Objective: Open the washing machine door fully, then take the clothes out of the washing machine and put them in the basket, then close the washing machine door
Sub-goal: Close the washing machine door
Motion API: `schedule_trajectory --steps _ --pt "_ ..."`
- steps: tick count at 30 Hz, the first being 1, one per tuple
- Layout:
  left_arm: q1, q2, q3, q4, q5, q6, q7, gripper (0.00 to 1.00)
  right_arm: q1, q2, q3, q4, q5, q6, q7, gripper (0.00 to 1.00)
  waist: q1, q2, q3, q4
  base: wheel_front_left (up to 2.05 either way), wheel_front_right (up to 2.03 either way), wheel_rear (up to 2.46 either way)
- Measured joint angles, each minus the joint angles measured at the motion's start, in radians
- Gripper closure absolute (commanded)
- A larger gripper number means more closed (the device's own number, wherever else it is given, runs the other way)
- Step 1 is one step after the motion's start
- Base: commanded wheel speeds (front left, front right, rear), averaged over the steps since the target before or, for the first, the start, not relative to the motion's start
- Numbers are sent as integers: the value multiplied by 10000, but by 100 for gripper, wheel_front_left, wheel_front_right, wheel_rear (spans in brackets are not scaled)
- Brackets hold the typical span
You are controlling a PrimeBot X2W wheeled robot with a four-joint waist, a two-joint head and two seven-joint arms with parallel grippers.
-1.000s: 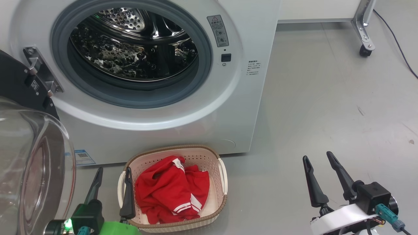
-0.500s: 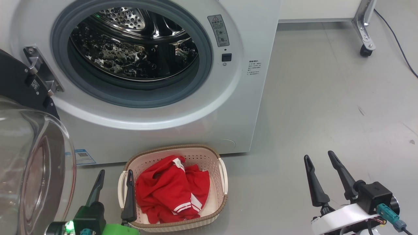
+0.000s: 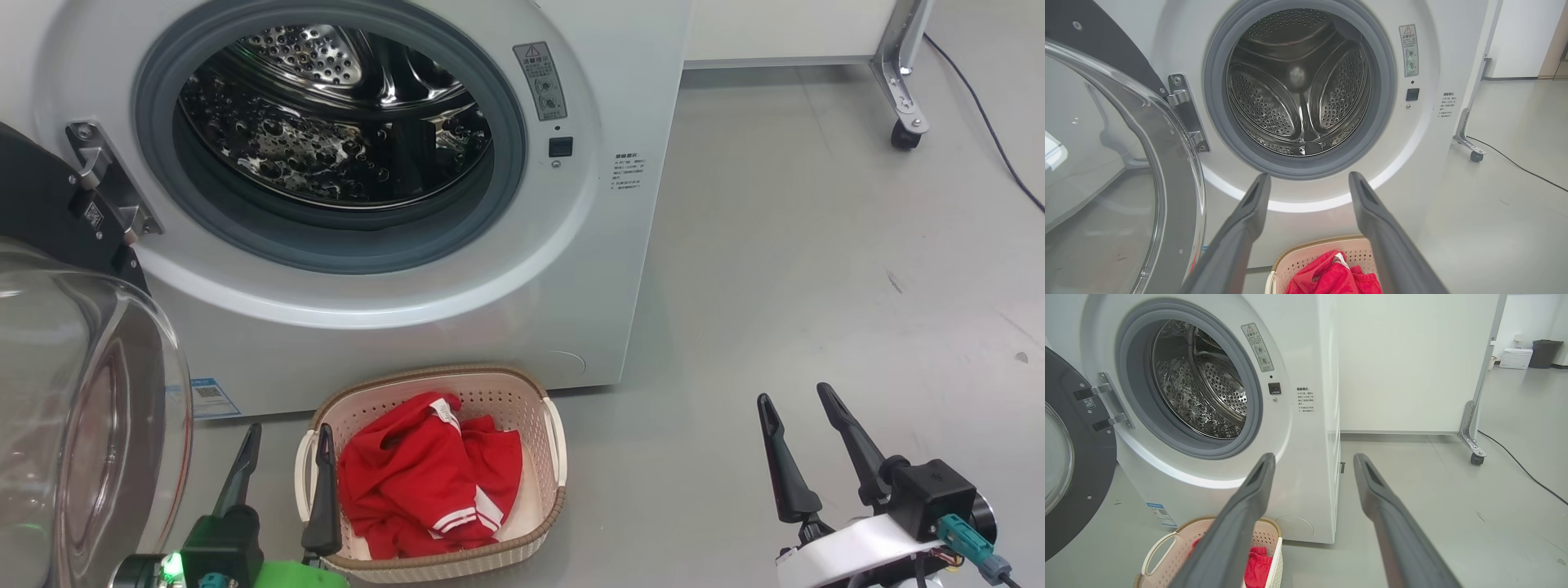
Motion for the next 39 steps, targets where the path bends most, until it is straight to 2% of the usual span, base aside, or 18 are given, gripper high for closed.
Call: schedule_trajectory --steps 19,39 --pt "148 6 -86 -274 0 0 98 0 145 40 -8 0 -69 0 0 0 0 0 -111 -6 -72 72 0" --pt "182 8 -75 -439 0 2 173 0 145 50 -86 0 -81 0 0 0 0 0 -118 -2 -9 9 0"
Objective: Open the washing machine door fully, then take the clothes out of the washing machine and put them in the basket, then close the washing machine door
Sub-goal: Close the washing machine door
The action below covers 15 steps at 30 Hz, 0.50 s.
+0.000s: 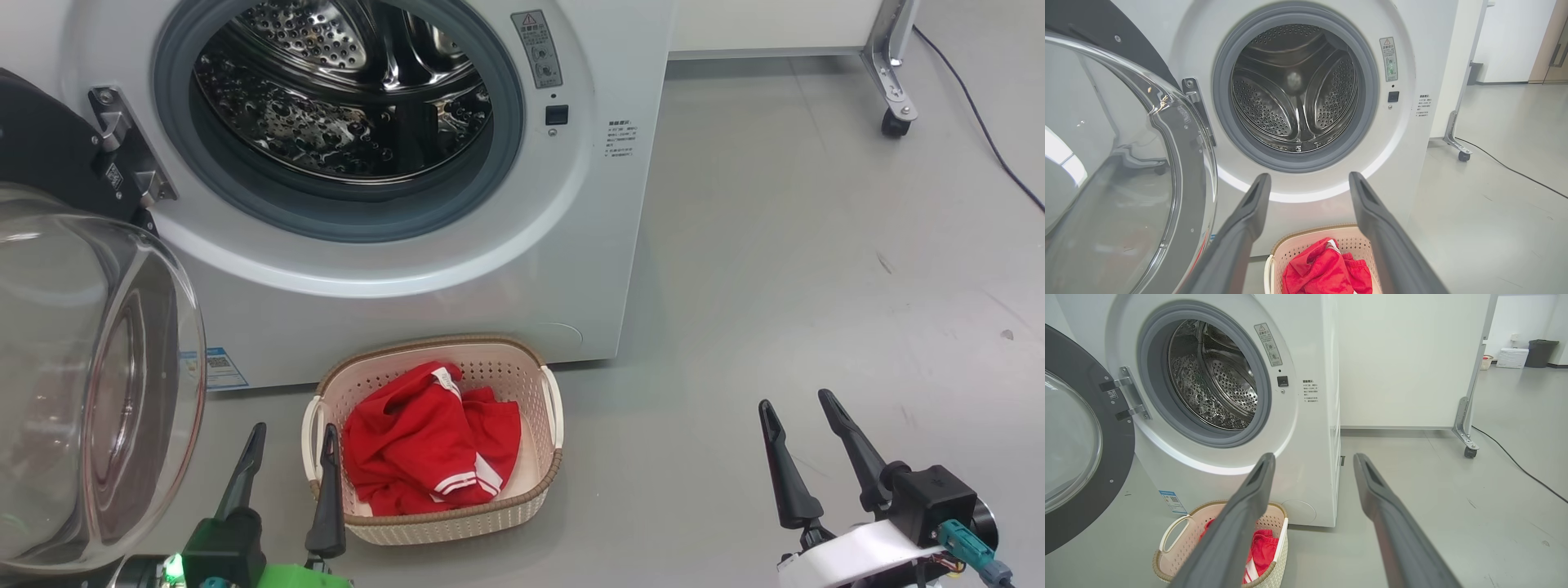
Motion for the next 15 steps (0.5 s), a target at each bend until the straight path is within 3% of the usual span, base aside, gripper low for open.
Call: schedule_trajectory --steps 15 --pt "-2 8 -253 -197 17 2 90 0 72 -13 -313 -155 -10 -90 0 0 0 0 27 559 0 0 0"
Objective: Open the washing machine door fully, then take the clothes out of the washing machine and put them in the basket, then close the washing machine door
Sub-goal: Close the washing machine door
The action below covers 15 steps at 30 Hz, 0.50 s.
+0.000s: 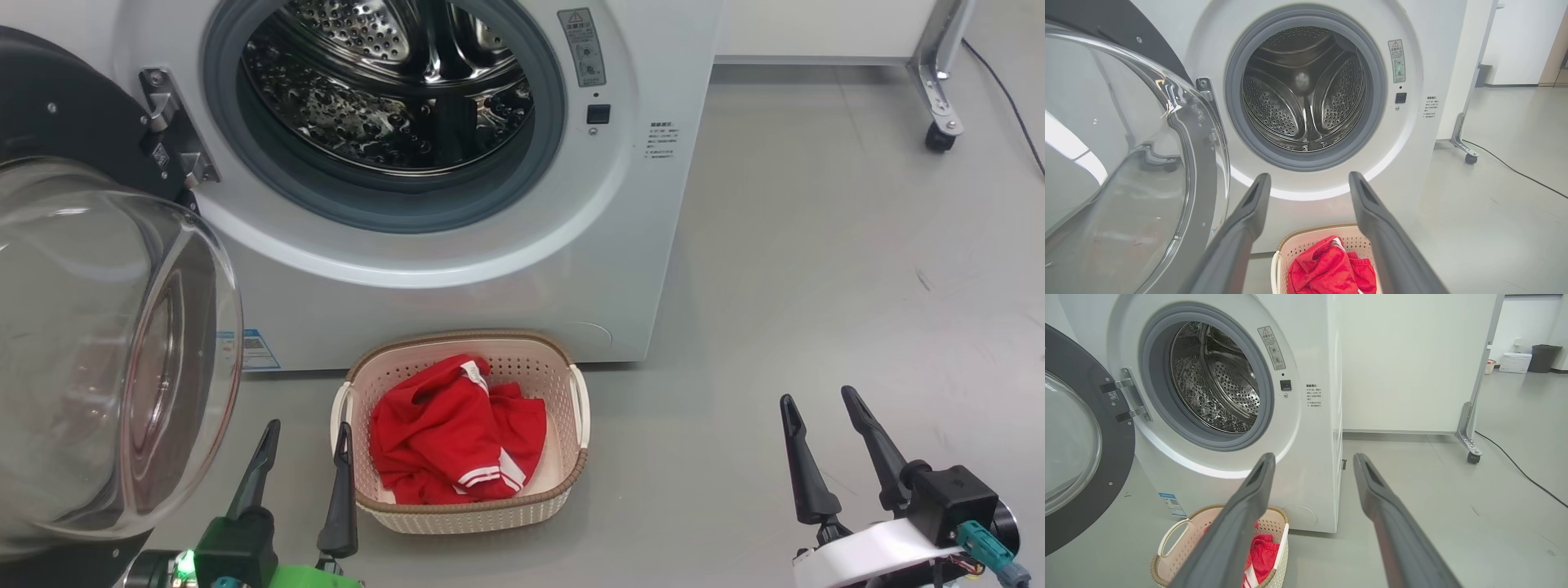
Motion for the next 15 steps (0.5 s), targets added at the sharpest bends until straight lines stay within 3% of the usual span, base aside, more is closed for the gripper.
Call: schedule_trajectory --steps 15 --pt "-1 4 12 -52 -2 0 -19 0 113 -94 -134 -226 -107 2 0 0 0 0 52 1433 0 0 0"
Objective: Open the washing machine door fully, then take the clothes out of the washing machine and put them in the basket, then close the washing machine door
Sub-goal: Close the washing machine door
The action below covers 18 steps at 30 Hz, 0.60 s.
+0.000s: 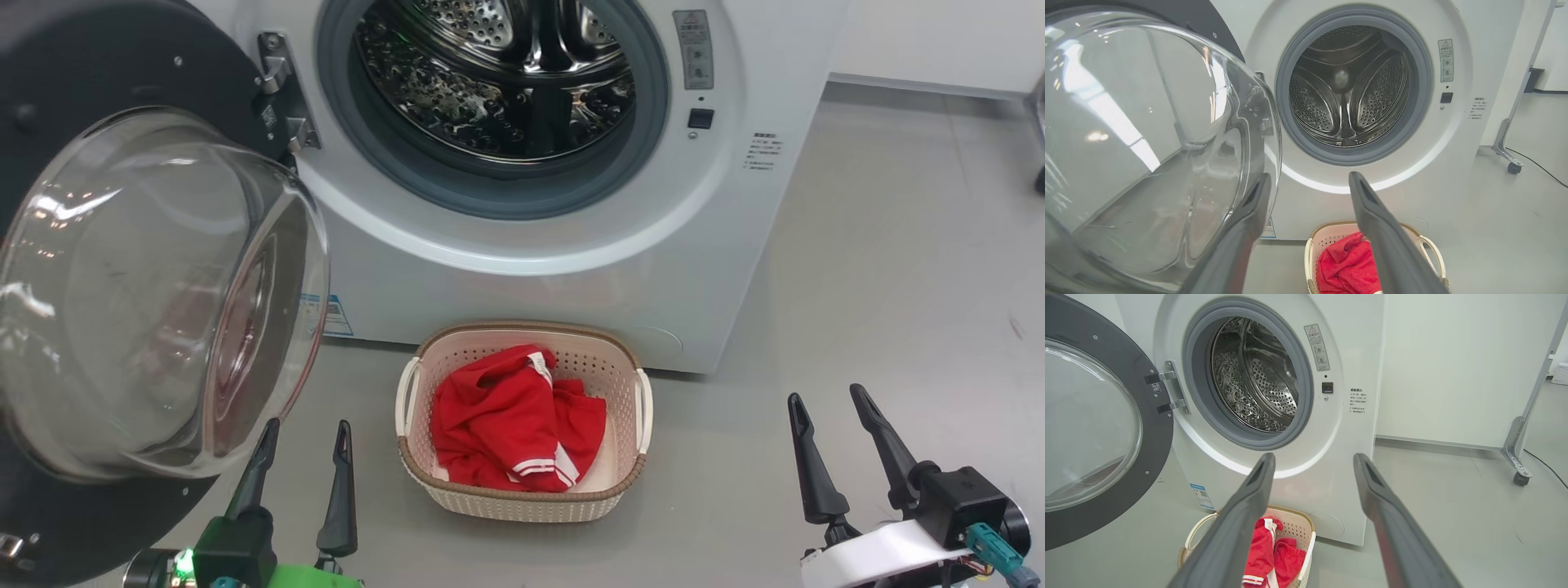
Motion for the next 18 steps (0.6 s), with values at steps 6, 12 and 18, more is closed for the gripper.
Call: schedule_trajectory --steps 6,12,18 --pt "2 2 33 -17 -2 0 -73 0 20 -2 23 -19 -58 4 0 0 0 0 -58 855 0 0 0" --pt "3 4 194 -13 -8 0 -75 0 34 6 115 -35 -73 13 0 0 0 0 -106 1476 0 0 0" --pt "10 6 261 -29 -19 0 -86 0 60 15 228 -42 -96 15 0 0 0 0 -139 2140 0 0 0"
